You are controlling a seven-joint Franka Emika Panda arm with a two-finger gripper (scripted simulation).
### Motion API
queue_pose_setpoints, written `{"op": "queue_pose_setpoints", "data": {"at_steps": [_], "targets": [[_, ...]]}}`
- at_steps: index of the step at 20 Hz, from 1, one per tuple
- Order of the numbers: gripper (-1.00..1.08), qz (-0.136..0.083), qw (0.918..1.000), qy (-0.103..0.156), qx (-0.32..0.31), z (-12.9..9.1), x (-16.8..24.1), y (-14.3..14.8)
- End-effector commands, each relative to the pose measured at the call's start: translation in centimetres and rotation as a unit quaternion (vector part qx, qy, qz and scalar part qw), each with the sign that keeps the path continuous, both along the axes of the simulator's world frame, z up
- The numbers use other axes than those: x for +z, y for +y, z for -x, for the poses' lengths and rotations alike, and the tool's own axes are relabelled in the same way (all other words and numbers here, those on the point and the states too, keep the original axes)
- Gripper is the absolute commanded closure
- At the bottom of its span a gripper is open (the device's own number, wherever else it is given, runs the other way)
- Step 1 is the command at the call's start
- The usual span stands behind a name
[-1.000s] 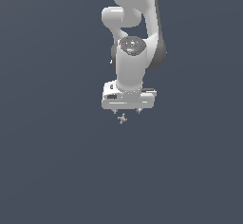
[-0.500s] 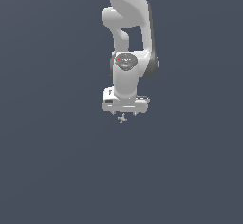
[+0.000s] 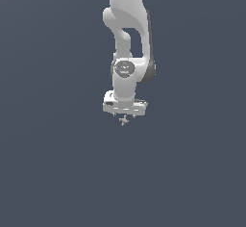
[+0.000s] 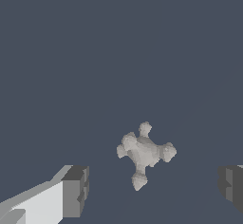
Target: Pick up the object and move it to a goal position.
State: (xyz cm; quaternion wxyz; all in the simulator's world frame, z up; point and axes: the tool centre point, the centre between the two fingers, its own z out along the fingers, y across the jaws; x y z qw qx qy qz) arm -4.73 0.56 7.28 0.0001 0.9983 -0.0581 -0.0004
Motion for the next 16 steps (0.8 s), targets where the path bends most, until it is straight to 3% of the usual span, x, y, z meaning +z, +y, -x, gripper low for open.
{"op": "queue_pose_setpoints", "data": {"at_steps": [1, 16], "targets": [[-0.92, 0.0, 1.0, 0.0, 0.0, 0.0, 0.0, 0.0], [-0.92, 0.0, 1.0, 0.0, -0.001, 0.2, -4.9, 0.0]]}}
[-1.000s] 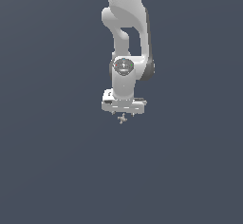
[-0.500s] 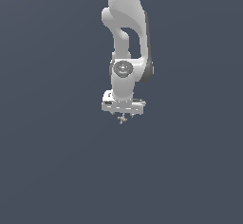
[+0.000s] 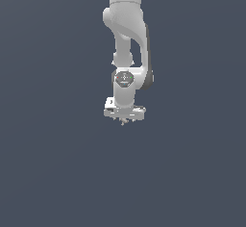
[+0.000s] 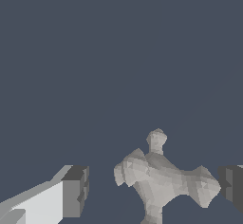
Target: Pick up the object and move it to a goal position.
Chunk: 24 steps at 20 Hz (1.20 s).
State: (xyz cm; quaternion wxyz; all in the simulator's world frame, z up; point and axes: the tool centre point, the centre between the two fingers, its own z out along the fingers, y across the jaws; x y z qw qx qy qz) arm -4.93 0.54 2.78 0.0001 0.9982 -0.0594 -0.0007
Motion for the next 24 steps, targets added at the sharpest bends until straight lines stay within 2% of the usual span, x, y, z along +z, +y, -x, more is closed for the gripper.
{"op": "queue_pose_setpoints", "data": {"at_steps": [1, 3, 4, 16, 24], "targets": [[-0.92, 0.0, 1.0, -0.001, 0.0, -0.1, -0.5, 0.0], [-0.92, 0.0, 1.0, -0.001, 0.0, -0.1, -0.6, 0.0], [1.08, 0.0, 1.0, -0.001, 0.0, -0.1, -0.6, 0.0], [1.08, 0.0, 1.0, -0.001, 0.0, -0.2, -0.5, -0.1], [1.08, 0.0, 1.0, -0.001, 0.0, -1.8, 1.4, -1.2]]}}
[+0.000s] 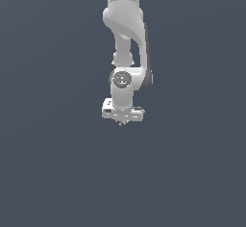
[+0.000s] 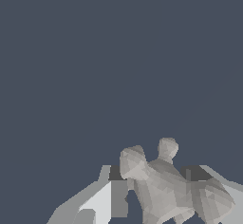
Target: Pick up the object and move it to a goal position.
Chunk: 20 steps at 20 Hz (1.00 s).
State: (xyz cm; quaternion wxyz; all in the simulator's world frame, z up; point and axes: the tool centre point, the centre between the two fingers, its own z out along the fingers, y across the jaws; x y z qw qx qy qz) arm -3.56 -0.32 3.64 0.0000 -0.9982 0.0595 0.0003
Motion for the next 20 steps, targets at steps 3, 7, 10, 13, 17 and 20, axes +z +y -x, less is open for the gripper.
{"op": "queue_pose_setpoints", "data": {"at_steps": [3, 7, 10, 13, 17, 20], "targets": [[1.08, 0.0, 1.0, 0.0, 0.0, -1.6, 1.9, -1.1], [1.08, 0.0, 1.0, 0.0, 0.0, -3.6, 4.1, -2.4], [1.08, 0.0, 1.0, 0.0, 0.0, -5.3, 6.0, -3.4], [1.08, 0.0, 1.0, 0.0, 0.0, -6.8, 7.6, -4.3], [1.08, 0.0, 1.0, 0.0, 0.0, -8.3, 9.2, -5.3], [1.08, 0.0, 1.0, 0.0, 0.0, -9.2, 10.0, -5.7]]}}
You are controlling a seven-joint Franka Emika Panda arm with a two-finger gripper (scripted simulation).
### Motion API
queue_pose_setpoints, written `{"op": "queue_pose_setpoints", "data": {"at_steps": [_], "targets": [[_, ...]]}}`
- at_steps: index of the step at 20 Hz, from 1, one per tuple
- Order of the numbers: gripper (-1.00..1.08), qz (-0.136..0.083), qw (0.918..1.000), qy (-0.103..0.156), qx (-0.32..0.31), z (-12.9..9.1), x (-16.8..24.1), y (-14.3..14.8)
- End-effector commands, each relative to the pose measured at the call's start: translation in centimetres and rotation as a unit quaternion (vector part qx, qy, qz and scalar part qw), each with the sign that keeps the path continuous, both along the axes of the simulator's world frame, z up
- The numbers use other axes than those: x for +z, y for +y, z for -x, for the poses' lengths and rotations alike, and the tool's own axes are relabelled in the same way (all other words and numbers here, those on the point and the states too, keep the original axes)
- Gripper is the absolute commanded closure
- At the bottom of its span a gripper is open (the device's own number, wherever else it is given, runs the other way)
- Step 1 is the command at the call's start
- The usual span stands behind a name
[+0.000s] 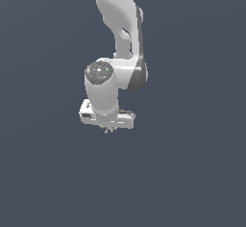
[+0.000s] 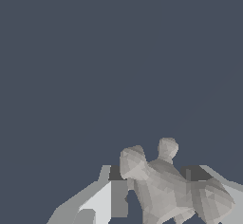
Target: Pick up the object and move it to a goal position.
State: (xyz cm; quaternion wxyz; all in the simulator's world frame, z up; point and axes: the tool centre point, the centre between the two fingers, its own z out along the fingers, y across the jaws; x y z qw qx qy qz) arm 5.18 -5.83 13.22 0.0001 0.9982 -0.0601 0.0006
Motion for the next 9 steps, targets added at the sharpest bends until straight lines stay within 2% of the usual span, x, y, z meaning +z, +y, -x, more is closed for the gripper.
{"op": "queue_pose_setpoints", "data": {"at_steps": [1, 9], "targets": [[1.08, 0.0, 1.0, 0.001, 0.0, -0.63, 0.62, -0.34], [1.08, 0.0, 1.0, 0.001, 0.0, -1.41, 1.28, -0.73]]}}
